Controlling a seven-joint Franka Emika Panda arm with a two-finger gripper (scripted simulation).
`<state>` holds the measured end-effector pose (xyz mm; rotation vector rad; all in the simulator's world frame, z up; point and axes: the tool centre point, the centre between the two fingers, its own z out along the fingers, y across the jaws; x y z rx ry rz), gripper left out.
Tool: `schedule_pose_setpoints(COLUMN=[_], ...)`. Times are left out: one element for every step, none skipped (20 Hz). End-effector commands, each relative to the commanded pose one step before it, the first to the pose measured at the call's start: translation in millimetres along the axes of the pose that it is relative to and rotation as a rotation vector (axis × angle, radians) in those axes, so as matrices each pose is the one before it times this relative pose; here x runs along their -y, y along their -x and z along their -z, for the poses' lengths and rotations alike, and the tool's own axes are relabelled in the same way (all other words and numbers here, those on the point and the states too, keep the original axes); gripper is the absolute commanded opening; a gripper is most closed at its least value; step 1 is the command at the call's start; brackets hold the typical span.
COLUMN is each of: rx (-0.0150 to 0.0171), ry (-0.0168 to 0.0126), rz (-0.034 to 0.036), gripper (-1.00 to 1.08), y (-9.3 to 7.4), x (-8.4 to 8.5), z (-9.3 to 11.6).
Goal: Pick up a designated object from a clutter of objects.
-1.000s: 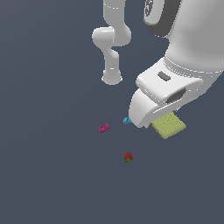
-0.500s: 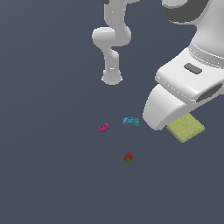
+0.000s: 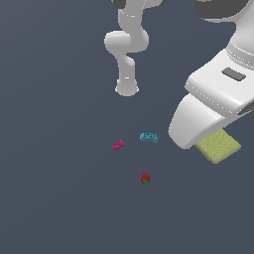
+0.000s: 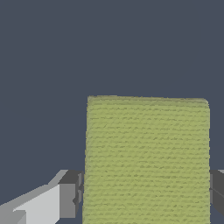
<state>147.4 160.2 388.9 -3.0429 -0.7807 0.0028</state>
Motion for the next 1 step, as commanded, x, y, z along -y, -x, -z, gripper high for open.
schedule_pose_setpoints(rx=[-0.00170], ry=[0.00059], rz=[-0.00019], gripper=[-1.00], y=[-0.63], x=[-0.07], z=[1.54])
